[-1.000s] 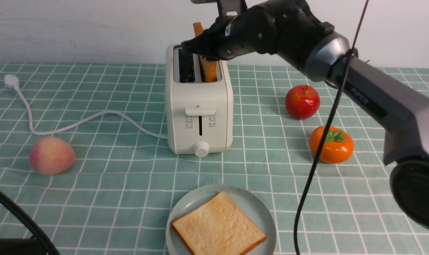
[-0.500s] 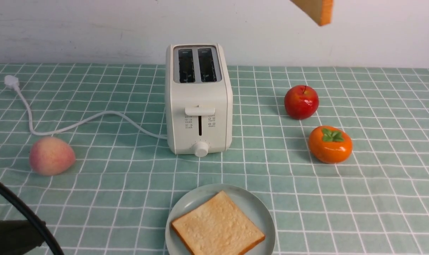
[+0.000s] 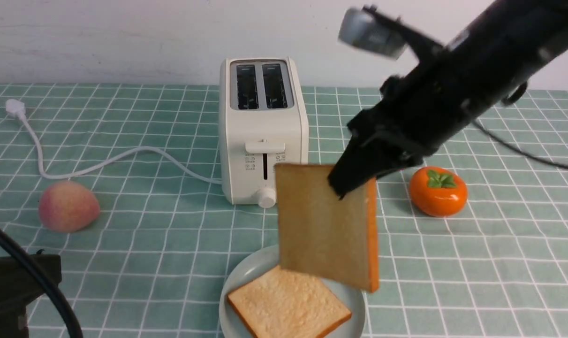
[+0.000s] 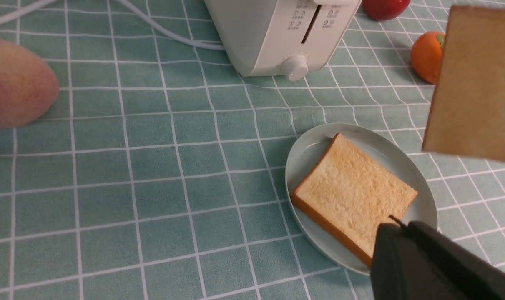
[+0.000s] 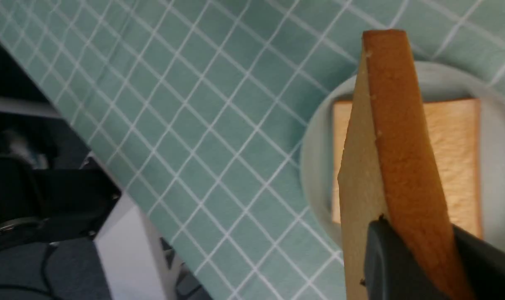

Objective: Take toasted bread from bread machine on blue coffee table place on plate.
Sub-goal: 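Place the held slice of bread on top of the slice on the plate with the right gripper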

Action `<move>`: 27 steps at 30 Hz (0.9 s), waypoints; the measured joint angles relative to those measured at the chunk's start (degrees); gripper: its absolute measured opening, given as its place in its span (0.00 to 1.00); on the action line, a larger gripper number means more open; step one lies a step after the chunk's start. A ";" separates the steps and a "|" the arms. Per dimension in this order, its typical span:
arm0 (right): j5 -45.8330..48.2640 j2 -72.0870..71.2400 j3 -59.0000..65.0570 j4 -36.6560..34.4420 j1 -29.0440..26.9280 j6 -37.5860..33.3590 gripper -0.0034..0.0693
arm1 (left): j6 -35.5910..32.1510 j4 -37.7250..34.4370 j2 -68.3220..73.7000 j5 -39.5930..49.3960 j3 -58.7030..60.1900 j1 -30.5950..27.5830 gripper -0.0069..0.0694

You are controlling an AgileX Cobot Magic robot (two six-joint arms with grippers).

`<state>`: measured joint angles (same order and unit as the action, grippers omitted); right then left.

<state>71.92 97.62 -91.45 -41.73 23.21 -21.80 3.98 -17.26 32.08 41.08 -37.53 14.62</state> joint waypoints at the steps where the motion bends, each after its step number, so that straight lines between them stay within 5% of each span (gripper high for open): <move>1: -0.38 1.65 0.89 -2.48 0.00 -1.32 0.20 | -0.12 0.00 0.00 0.00 0.00 0.00 0.07; 9: -2.13 11.68 1.38 -8.94 0.00 -3.08 0.20 | -0.23 0.00 0.00 0.52 0.00 0.00 0.07; 19: -2.85 17.25 1.52 -6.42 0.00 1.68 0.21 | -0.23 0.00 0.00 0.88 0.00 0.00 0.07; 23: -2.80 17.25 1.52 -1.92 0.00 3.03 0.31 | -0.23 0.00 0.00 0.88 0.00 0.00 0.07; 27: -2.59 17.07 -0.43 4.84 -0.10 5.83 0.56 | -0.23 0.00 0.00 0.88 0.00 0.00 0.07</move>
<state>69.33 114.69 -91.89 -36.88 23.11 -15.97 3.75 -17.26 32.08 41.97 -37.53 14.62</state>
